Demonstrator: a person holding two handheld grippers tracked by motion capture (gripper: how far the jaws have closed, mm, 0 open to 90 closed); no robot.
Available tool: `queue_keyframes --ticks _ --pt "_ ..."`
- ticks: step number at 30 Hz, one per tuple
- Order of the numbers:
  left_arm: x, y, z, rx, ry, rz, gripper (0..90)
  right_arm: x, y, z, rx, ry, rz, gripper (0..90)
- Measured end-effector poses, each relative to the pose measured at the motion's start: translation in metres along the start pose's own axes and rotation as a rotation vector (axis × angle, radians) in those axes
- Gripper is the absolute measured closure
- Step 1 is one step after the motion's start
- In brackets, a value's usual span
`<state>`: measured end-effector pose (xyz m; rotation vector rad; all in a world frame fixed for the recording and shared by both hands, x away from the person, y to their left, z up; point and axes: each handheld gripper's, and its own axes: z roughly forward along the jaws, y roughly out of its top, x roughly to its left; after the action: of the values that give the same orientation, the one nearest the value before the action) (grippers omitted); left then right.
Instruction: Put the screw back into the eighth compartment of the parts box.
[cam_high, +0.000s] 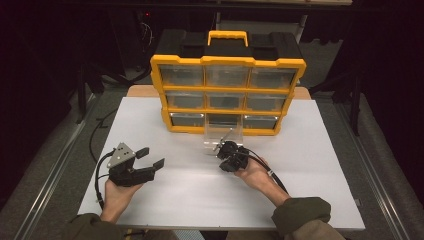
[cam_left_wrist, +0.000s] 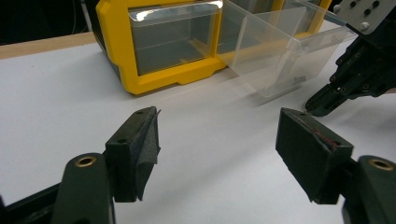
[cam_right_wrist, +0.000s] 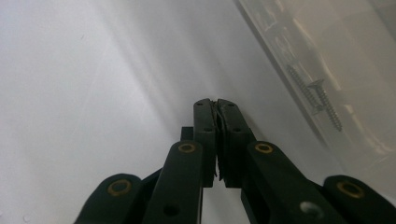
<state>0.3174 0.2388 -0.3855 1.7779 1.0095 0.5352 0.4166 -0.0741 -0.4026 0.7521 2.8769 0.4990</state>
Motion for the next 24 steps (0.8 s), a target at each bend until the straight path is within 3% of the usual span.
queue_keyframes --ticks 12,14,16,24 --pt "0.0 0.0 0.0 -0.002 -0.001 -0.001 30.6 0.004 -0.001 -0.006 -0.026 0.0 -0.013 89.5" --pt "0.0 0.0 0.0 -0.003 -0.001 -0.001 30.6 0.006 -0.002 -0.009 -0.023 0.004 0.01 89.5" --pt "0.0 0.0 0.0 -0.002 -0.001 -0.001 30.6 0.005 -0.003 -0.011 -0.033 0.003 -0.011 89.4" --pt "0.0 0.0 0.0 -0.002 -0.001 -0.001 30.6 0.009 -0.005 -0.019 -0.037 0.016 -0.017 89.4"
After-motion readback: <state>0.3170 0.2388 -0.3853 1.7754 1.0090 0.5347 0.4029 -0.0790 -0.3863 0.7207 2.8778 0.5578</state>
